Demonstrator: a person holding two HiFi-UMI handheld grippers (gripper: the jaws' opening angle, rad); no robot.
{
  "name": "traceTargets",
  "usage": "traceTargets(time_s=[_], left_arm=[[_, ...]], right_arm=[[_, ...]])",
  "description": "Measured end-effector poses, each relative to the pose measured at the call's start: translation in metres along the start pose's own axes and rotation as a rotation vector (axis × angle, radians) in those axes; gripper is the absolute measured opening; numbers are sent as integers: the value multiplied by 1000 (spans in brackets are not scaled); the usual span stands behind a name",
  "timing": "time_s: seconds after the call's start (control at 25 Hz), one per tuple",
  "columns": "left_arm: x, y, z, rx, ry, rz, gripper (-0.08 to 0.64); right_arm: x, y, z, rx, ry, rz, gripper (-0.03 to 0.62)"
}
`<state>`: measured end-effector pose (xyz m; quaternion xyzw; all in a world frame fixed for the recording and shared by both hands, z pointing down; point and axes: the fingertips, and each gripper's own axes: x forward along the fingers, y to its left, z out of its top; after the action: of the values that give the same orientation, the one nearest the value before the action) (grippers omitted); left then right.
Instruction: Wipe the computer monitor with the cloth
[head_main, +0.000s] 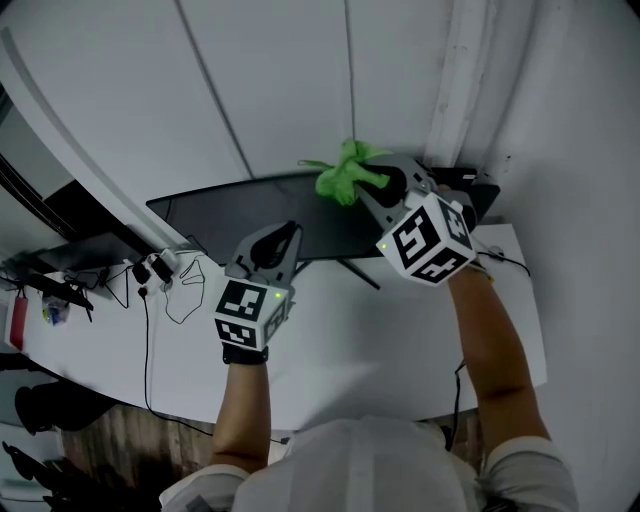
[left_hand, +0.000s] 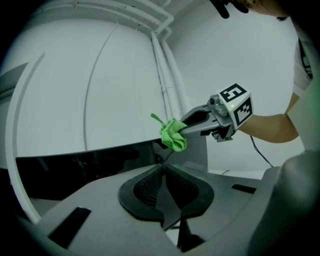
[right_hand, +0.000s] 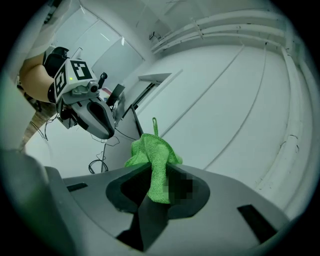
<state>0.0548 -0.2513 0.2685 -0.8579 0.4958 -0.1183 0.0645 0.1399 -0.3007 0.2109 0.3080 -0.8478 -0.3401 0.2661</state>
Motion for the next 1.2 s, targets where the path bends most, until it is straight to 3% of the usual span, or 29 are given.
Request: traceTargets(time_s=[0.16,0.56,0.76,1.2], left_arm=[[15,-14,0,6,0,-18,37],[31,2,-23,-7,-2,-32,37],[35,-36,-1,2,-1,-46,37],[57,-71,11,39,0,-100,35]], right_arm=[[-10,-9,-21,10,10,-13,83],[10,-7,-46,37,20,-27,83],[-38,-30,-67,54,32,-56,83],[-80,-57,-115,153,38,-134,83]])
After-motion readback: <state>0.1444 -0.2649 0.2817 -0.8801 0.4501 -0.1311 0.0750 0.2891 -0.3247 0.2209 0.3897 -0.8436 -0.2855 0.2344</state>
